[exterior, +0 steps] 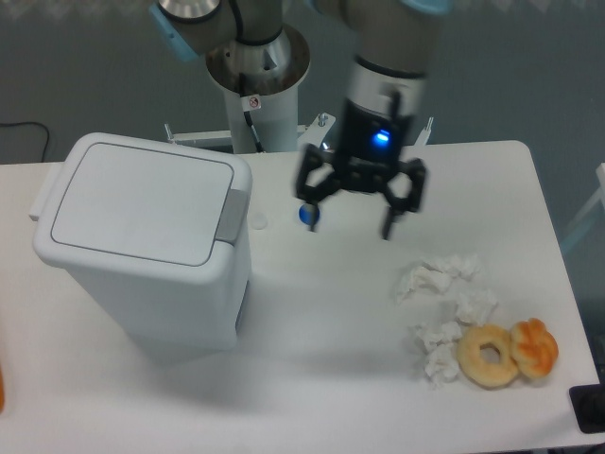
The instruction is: Close the trash can
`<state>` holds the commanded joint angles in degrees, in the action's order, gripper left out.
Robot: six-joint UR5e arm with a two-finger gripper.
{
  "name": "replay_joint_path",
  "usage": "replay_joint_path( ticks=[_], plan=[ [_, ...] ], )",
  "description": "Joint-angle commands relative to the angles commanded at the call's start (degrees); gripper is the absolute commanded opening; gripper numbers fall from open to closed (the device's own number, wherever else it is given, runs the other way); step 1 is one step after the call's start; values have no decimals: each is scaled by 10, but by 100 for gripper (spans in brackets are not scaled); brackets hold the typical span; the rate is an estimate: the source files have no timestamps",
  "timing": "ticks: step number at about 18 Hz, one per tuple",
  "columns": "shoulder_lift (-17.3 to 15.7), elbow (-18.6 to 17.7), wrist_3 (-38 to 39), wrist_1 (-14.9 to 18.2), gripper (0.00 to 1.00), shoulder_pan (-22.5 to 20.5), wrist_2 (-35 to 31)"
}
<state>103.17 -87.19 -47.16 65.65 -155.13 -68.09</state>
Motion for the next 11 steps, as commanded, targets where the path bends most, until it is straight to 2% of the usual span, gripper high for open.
replay_joint_path(
  ticks=[3,5,8,11],
  plan=[
    [35,4,-125,8,100,-3,-105],
    [71,21,-177,7,100,-4,-136],
    [140,75,-228,8,100,-5,-209],
    [173,103,-253,3,100,-14,-241]
  ],
)
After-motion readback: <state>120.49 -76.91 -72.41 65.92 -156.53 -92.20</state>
